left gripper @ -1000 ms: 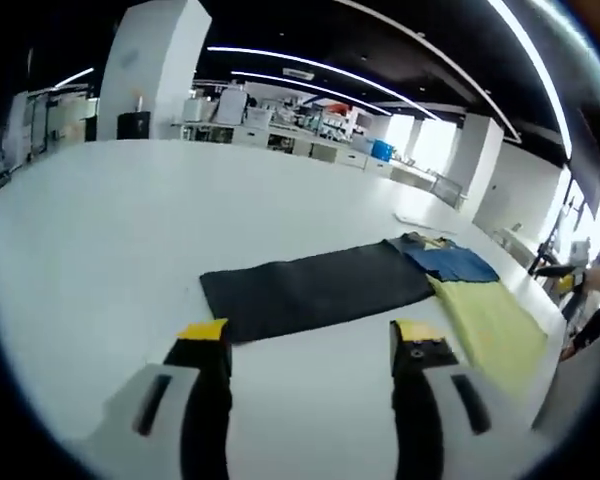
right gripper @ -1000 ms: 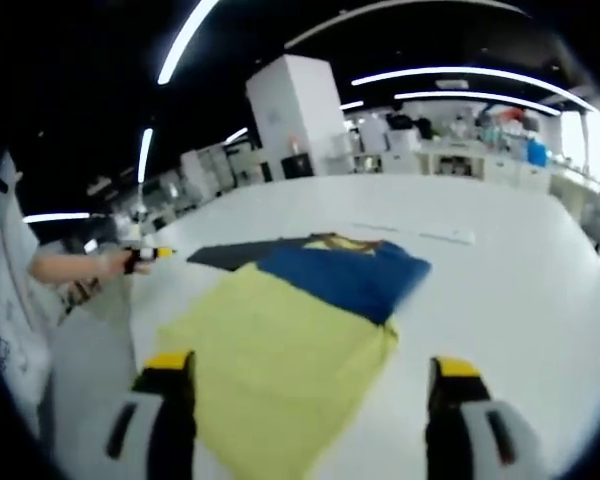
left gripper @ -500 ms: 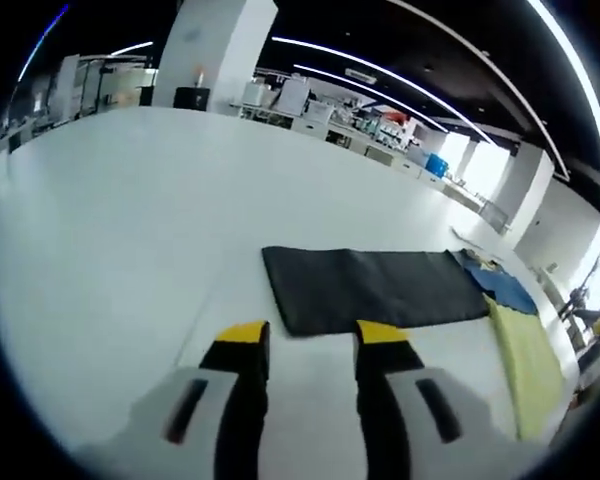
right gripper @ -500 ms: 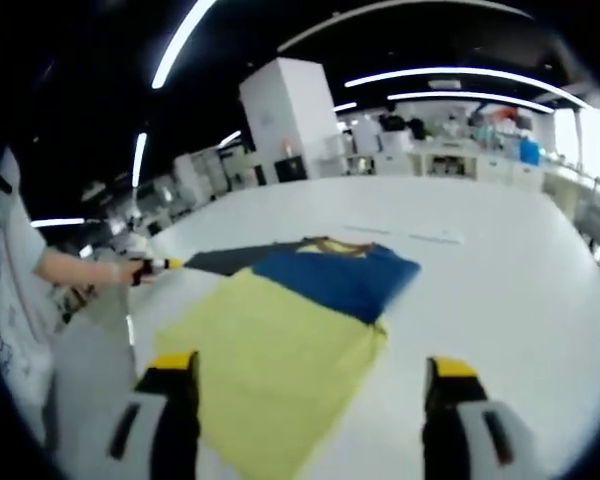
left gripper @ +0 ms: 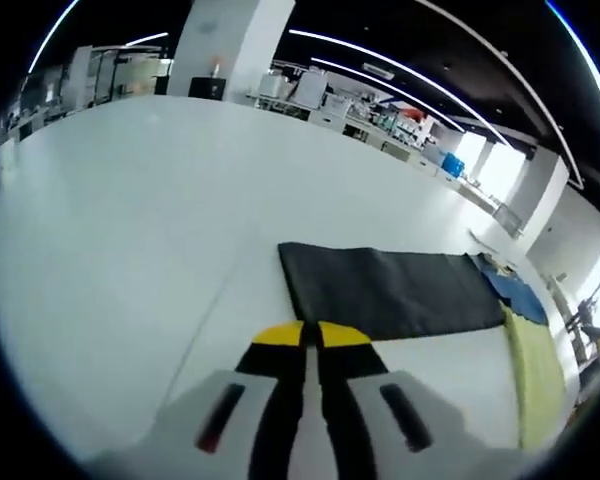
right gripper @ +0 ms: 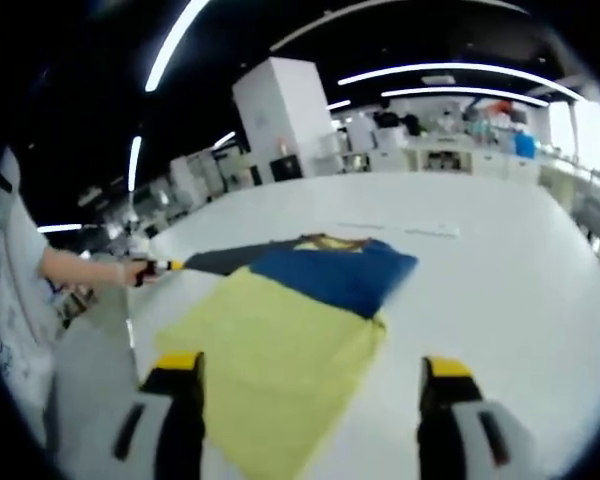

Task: Fold the garment on the visible template until the final outline fits inside the template.

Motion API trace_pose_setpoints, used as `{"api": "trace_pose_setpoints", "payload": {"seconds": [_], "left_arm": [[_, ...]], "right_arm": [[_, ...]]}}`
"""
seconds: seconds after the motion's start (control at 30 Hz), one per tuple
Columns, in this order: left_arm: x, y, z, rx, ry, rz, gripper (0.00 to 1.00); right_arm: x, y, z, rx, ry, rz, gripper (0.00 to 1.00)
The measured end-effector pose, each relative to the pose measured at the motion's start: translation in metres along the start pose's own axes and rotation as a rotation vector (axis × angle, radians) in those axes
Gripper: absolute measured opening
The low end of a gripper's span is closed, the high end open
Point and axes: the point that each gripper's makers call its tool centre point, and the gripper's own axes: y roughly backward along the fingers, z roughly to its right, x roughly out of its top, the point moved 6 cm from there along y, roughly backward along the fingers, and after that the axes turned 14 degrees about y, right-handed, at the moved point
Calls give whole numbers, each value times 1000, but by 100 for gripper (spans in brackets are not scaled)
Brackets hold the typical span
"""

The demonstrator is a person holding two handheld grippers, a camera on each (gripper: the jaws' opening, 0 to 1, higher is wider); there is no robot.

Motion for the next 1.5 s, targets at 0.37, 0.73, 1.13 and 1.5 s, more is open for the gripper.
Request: {"api": "trace_pose_setpoints", "payload": {"seconds": [0.37, 0.73, 1.13, 1.5], "left_arm": [[23, -4, 2, 34, 45, 46, 0], [51, 4, 61, -183, 46, 102, 0], [49, -1, 172, -419, -26, 61, 0], [31, -34, 267, -576, -38, -1, 0]], "right_arm": [[-5, -3, -1, 10, -14, -2, 87], [-4, -8, -8, 23, -28, 23, 87], [-7, -10, -11, 33, -31, 57, 88], [-16, -3, -7, 8, -71, 86, 87]]}}
